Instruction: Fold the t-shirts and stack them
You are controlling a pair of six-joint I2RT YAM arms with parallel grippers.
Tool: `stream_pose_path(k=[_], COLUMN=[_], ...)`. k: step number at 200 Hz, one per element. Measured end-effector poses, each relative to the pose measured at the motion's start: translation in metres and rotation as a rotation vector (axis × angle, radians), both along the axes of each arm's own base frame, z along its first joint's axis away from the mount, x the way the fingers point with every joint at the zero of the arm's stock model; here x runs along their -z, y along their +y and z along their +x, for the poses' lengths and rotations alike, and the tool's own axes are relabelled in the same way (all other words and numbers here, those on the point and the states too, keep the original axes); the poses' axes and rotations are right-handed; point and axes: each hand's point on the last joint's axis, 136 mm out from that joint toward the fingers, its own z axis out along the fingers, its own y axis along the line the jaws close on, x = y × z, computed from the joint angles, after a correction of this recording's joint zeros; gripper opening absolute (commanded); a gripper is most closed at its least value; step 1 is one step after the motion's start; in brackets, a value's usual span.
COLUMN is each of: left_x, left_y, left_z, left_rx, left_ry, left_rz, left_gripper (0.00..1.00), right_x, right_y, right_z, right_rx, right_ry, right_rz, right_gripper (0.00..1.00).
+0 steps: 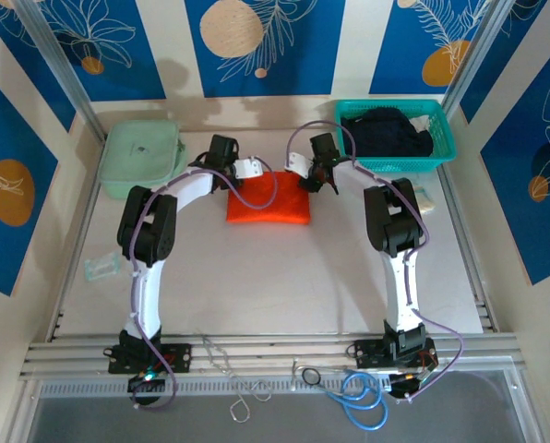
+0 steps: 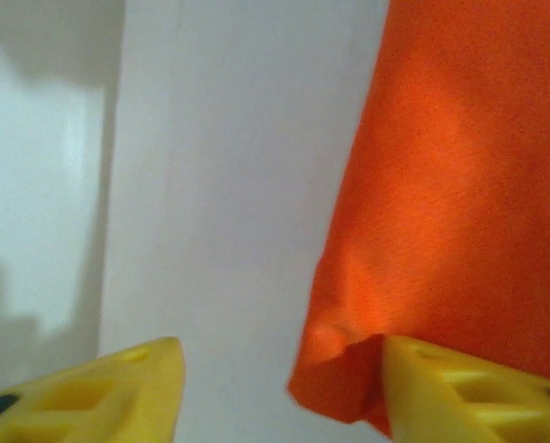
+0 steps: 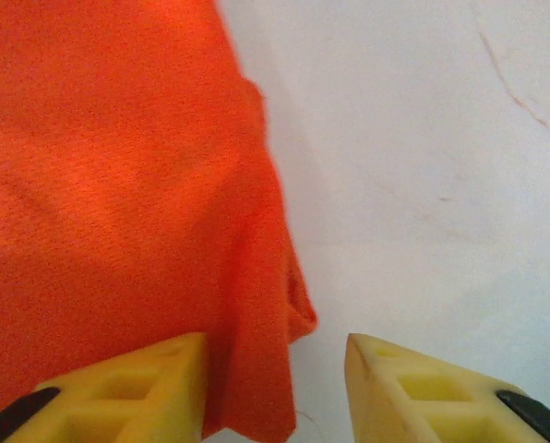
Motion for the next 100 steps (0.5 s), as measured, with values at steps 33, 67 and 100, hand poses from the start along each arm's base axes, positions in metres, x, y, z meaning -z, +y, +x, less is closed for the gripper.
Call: stream_pose_path(k=[33,67,100], left_x=[-0.013,-0.042,-0.126], left_y=[0.006,0.007,0.008], left_z=[0.012,0.012,0.008], left_rx=[-0.078,-0.14,-0.2], left_ry=[-0.053,-0.086,-0.202], left_rz=[-0.069,-0.168,-0.336], left_gripper=[0.99,0.99,0.99], right_x=[-0.026,-0.092,-0.174], right_y=[-0.002,-0.001,-0.006], right_z=[0.003,-0.002,-0.028], right_rx=[0.032,0.037,0.066], right_ry=[-0.033,-0.134,-0.265], right_rz=[0.048,0.122,0.233], right_gripper=[0.72,0.93,0.99])
